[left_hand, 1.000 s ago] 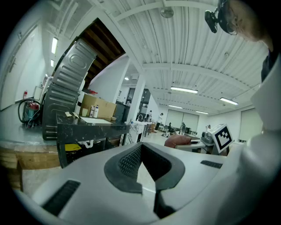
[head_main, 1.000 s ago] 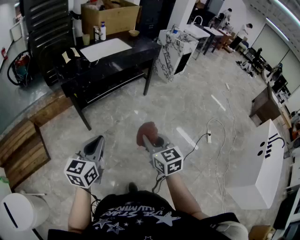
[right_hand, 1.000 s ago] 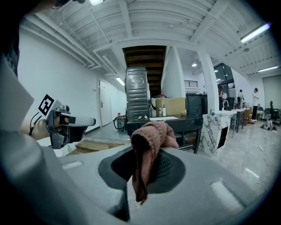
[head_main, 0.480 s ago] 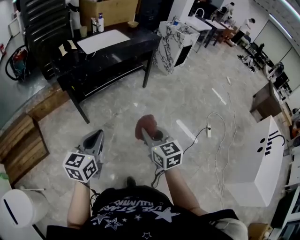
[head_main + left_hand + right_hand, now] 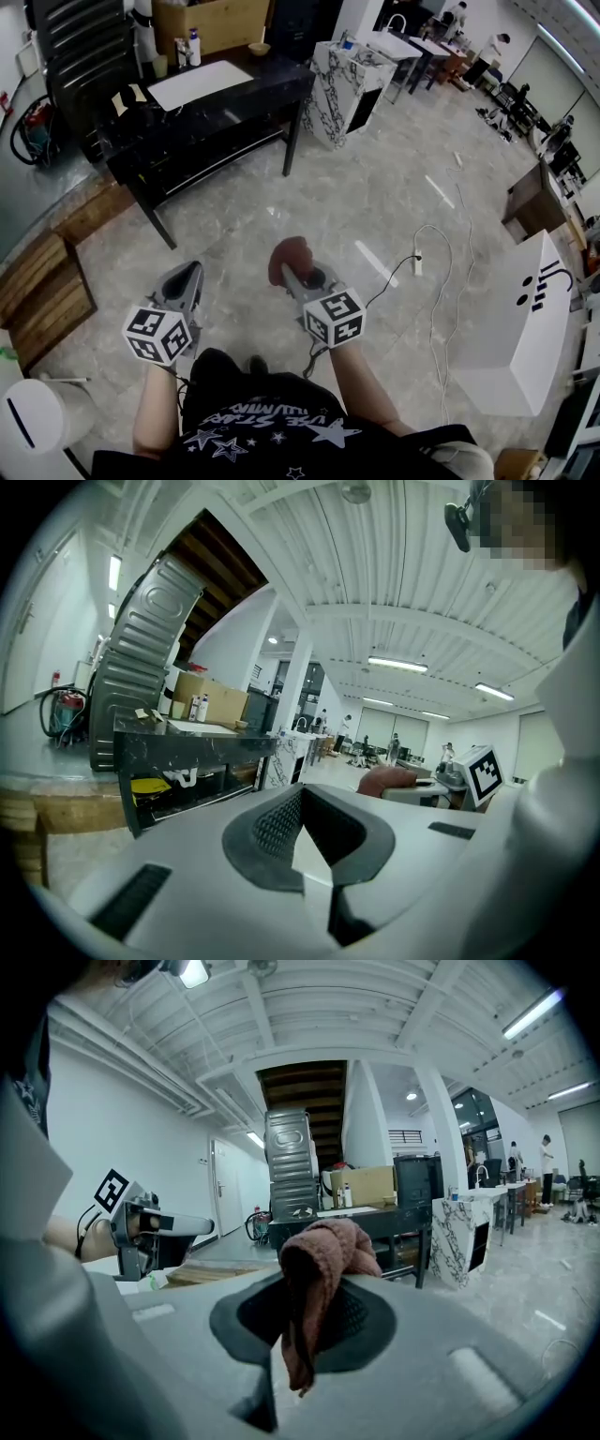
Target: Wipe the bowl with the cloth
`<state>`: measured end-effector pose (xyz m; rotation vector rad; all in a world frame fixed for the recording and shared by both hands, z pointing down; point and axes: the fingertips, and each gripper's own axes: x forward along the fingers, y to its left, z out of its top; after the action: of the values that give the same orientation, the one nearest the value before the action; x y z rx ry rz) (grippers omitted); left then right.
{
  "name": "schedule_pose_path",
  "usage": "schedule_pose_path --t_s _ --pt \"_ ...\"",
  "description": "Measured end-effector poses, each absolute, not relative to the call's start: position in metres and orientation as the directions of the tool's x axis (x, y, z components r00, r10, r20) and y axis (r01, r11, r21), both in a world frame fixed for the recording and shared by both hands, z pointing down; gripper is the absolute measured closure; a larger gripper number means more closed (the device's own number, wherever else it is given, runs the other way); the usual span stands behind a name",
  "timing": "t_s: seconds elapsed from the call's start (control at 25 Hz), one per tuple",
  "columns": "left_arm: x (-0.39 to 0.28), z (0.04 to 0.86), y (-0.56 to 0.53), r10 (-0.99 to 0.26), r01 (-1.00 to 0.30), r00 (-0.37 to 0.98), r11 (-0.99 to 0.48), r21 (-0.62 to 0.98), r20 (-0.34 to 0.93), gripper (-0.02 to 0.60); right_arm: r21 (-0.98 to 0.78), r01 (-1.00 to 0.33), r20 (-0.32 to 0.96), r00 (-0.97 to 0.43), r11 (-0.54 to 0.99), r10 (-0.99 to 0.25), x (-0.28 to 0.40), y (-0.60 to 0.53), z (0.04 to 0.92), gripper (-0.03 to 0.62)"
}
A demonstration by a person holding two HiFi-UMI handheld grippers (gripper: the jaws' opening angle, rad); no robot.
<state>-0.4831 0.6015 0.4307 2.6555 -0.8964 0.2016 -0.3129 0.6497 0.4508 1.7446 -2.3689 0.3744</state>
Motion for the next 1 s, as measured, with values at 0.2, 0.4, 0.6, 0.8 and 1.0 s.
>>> schedule_pose_path --t_s 0.2,0.4,0.6,0.8,1.0 --pt "-0.469 0.431 0.596 -0.557 -0.605 0.795 -0.758 0.246 0.239 0.575 -0.120 -0.957 0.304 -0.289 0.264 -0.908 -0.299 0.649 0.458 0.546" --pt "-0.456 0.438 0.578 -0.573 -0.606 0.789 -0.786 0.123 0.221 0.575 -0.121 -0.964 0.329 -0.262 0.235 -0.907 -0.285 0.635 0.469 0.545" --pt "-0.444 0.449 0.539 -0.552 -0.589 0.803 -0.793 0.156 0.225 0.575 -0.112 -0.970 0.363 -0.243 0.217 -0.899 -0.274 0.607 0.477 0.545" --pt "-0.432 0.457 0.482 -0.517 -0.560 0.822 -0.811 0.170 0.239 0.575 -0.117 -0.975 0.393 -0.219 0.187 -0.893 -0.263 0.550 0.485 0.546" --pt "-0.428 0.465 0.403 -0.496 -0.545 0.832 -0.814 0.199 0.247 0.575 -0.117 -0.980 0.403 -0.195 0.160 -0.894 -0.254 0.469 0.487 0.545"
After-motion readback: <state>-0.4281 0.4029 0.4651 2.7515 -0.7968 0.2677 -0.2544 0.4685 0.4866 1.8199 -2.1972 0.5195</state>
